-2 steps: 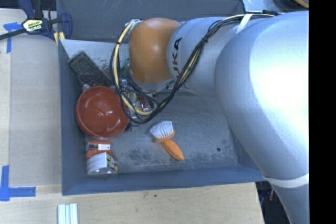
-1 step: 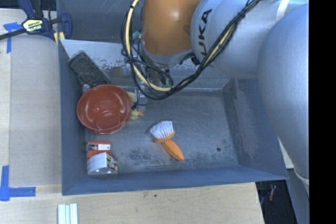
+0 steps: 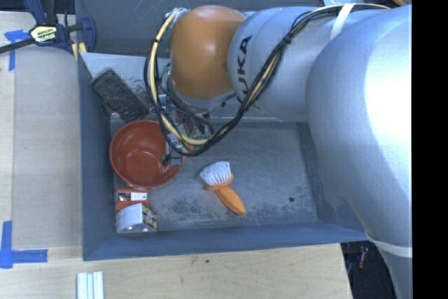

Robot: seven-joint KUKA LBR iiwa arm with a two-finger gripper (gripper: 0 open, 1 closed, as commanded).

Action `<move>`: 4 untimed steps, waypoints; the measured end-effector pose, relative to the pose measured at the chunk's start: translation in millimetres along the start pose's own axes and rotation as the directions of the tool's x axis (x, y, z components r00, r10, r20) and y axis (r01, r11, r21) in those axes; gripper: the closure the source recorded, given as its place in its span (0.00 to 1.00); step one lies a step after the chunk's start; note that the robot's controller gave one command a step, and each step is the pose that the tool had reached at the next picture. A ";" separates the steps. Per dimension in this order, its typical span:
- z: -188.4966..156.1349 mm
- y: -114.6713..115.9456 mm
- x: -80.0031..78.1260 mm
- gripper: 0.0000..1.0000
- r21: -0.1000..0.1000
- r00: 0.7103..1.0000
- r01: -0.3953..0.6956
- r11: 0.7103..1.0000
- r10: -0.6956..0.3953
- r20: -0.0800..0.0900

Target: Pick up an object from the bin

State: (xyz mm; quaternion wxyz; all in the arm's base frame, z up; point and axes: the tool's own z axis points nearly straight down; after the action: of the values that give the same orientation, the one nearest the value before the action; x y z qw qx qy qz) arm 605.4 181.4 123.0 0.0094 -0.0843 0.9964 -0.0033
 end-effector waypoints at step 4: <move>-175.3 -13.5 -3.1 0.00 -0.002 1.000 0.023 1.000 -0.023 0.000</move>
Offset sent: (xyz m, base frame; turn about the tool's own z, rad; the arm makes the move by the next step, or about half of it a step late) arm 0.0000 0.0000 0.0000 0.0000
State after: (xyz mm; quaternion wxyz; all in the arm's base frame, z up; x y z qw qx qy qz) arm 607.4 169.5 298.4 0.0094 -0.0960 0.9953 -0.0022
